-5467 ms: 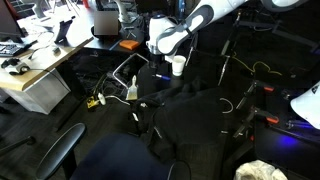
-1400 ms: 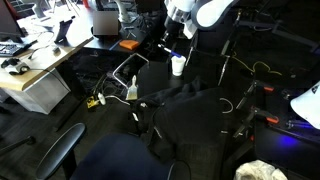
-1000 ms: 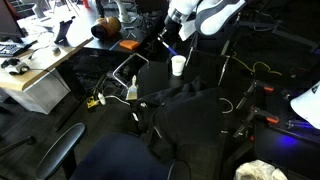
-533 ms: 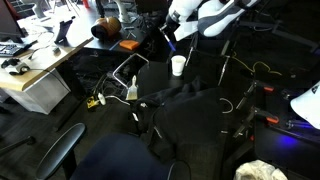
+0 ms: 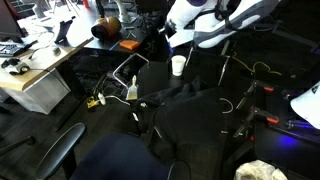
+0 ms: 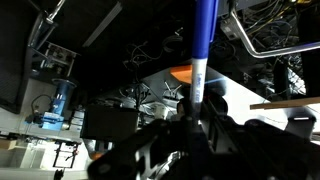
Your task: Put the blue pen inside the white cup
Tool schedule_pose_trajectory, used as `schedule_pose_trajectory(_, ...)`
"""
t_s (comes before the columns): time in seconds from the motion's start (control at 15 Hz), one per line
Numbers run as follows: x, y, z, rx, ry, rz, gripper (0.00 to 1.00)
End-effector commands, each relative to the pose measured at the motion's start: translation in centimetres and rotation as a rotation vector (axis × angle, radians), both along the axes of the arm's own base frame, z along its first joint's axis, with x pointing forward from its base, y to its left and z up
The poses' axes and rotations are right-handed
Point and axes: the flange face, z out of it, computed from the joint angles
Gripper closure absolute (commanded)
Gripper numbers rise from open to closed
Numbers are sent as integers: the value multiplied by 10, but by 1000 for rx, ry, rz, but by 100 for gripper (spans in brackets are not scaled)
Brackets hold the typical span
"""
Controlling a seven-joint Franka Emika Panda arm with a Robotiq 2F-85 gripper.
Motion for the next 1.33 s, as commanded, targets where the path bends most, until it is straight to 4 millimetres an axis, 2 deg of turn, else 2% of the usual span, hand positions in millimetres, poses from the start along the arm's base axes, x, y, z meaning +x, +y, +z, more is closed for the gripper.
schedule_pose_trajectory(0.0,-6,0,-5,-19,-18,-46,97)
schedule_pose_trajectory(0.27,-7,-1,-8,-21,-56,-99,97)
schedule_pose_trajectory(0.53,-11,-10,-5,-60,-53,-204,97)
schedule_pose_trajectory(1.27,-9,-33,-27,-105,24,-280,97)
